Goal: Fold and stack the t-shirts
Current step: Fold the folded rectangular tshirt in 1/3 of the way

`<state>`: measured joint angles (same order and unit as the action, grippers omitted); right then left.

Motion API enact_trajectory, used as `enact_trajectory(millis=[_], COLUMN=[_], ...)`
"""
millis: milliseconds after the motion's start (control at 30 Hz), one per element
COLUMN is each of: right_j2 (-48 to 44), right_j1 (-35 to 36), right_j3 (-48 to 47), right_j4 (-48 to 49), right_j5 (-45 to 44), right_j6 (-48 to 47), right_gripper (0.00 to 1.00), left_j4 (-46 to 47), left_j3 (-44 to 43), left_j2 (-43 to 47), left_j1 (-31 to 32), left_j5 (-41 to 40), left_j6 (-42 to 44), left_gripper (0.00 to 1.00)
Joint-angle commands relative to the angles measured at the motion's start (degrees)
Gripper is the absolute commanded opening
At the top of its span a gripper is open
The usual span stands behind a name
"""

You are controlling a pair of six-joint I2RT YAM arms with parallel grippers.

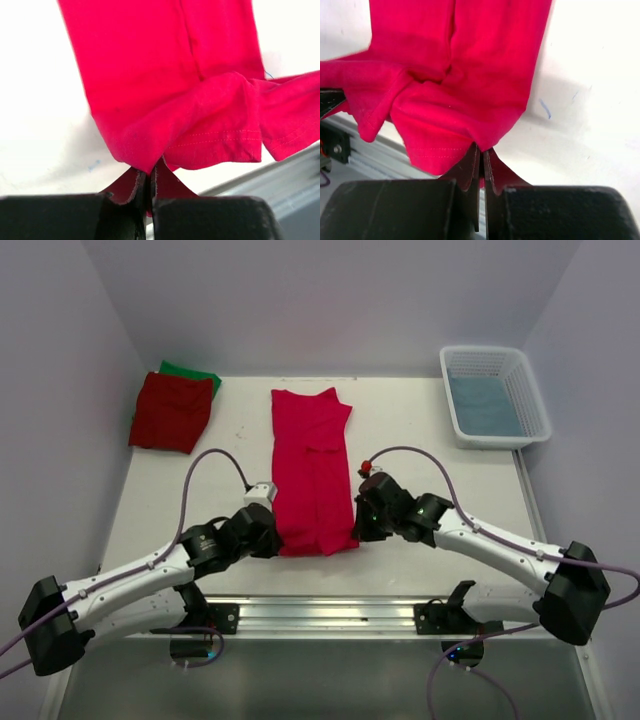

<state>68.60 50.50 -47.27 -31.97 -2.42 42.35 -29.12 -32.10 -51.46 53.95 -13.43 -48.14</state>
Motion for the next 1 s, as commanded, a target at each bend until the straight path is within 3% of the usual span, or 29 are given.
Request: enact_trajectory(millis=[0, 500, 967], right_j2=[3.03, 18.32, 33.61], right_j1=[-2.77, -9.45, -14.81], right_j3=[-4.85, -13.37, -32.18], right_j4=[-0.91, 5.95, 3.49], right_j5=[-4.61, -1.89, 0.22], right_j6=[-6.65, -13.87, -20.37], right_gripper=[0.0, 0.0, 0.0], left_j4=[2.74, 17.51, 20.95], left_j3=[-2.35, -8.06, -18.26], left_j2=[-3.1, -15.76, -31.05], left_j1=[-3.58, -14.48, -22.57], left_j5=[-4.68, -2.57, 2.0], left_j6=[7.35, 20.8, 24.14], left_gripper=[0.0, 0.0, 0.0])
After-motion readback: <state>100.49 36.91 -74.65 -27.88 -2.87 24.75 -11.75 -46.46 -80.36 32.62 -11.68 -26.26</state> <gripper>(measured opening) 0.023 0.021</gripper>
